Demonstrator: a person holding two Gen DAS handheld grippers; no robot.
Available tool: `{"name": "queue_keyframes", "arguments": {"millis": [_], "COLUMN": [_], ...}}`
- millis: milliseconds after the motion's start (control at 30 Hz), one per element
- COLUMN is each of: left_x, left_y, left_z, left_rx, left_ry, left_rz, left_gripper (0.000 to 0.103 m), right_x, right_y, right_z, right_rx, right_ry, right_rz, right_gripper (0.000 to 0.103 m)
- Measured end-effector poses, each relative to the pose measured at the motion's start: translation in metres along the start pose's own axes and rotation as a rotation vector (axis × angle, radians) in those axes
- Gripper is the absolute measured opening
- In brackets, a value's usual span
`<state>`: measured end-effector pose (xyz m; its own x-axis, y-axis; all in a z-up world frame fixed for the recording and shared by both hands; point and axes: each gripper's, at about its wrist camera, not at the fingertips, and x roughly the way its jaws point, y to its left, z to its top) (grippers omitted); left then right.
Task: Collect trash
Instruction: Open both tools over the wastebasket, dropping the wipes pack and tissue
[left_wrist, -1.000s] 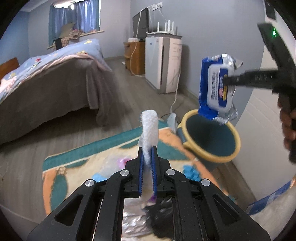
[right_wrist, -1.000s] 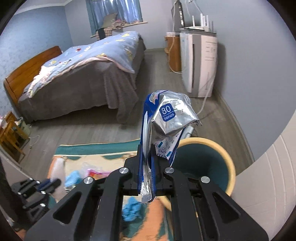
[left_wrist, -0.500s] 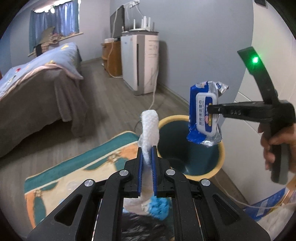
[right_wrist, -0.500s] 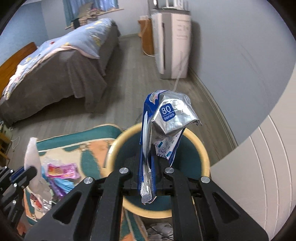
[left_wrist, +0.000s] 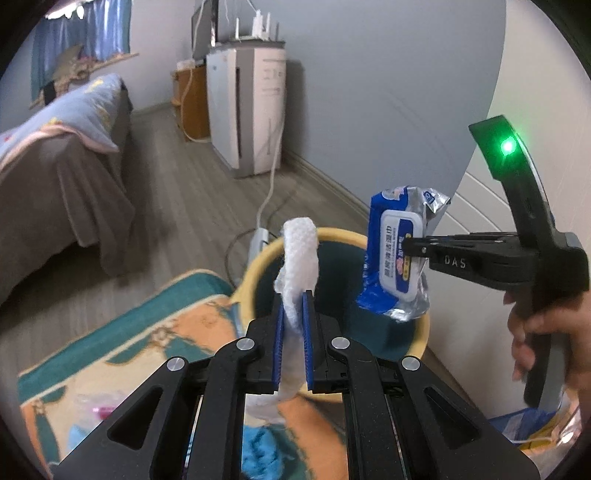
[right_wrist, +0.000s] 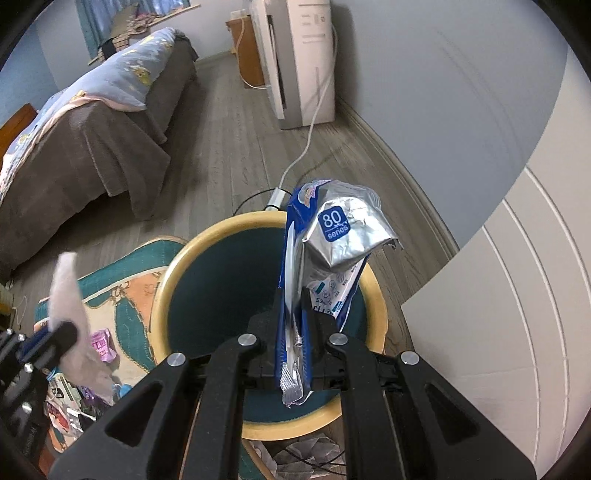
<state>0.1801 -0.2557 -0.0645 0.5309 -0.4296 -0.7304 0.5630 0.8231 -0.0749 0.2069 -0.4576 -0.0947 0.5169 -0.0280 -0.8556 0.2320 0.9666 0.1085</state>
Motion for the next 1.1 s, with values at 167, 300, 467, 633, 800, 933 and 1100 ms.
{"name": "queue_keyframes", "arguments": {"millis": [167, 300, 467, 633, 800, 933, 1100], "left_x": [0.037, 0.051, 0.050, 0.045, 0.041, 0.031, 0.013], "left_y": [-0.011, -0.014, -0.012, -0.004, 0.004, 0.008, 0.016], "left_z": [0.002, 0.008, 0.020, 0.018, 0.008, 0.001, -0.005], "left_rx": [-0.008, -0.004, 0.013, 0.009, 0.000, 0.021, 0.022], "left_ry": [0.053, 0.055, 0.010, -0.009, -0.004, -0.022, -0.029], "left_rz": [-0.014, -0.001, 0.025, 0.058, 0.089, 0.142, 0.174], "left_gripper": [0.009, 0.009, 0.035, 0.060, 0.078, 0.087, 0.089], "right_x": [0.002, 0.005, 0.006, 0.002, -0.008, -0.011, -0.021], "right_y": [0.002, 0.001, -0.005, -0.001, 0.002, 0.011, 0.027], "right_z": [-0.001, 0.001, 0.002, 0.004, 0.007, 0.008, 0.010], "right_rx": [0.006, 0.021, 0.051, 0.043, 0.041, 0.018, -0.014], "right_ry": [0.009, 0.015, 0.006, -0.016, -0.068, -0.082, -0.112], "right_rz": [-0.002, 0.012, 0.022, 0.031, 0.026, 0.018, 0.024], "right_gripper": [0.007, 0.007, 0.009, 0.023, 0.061, 0.084, 0.097]}}
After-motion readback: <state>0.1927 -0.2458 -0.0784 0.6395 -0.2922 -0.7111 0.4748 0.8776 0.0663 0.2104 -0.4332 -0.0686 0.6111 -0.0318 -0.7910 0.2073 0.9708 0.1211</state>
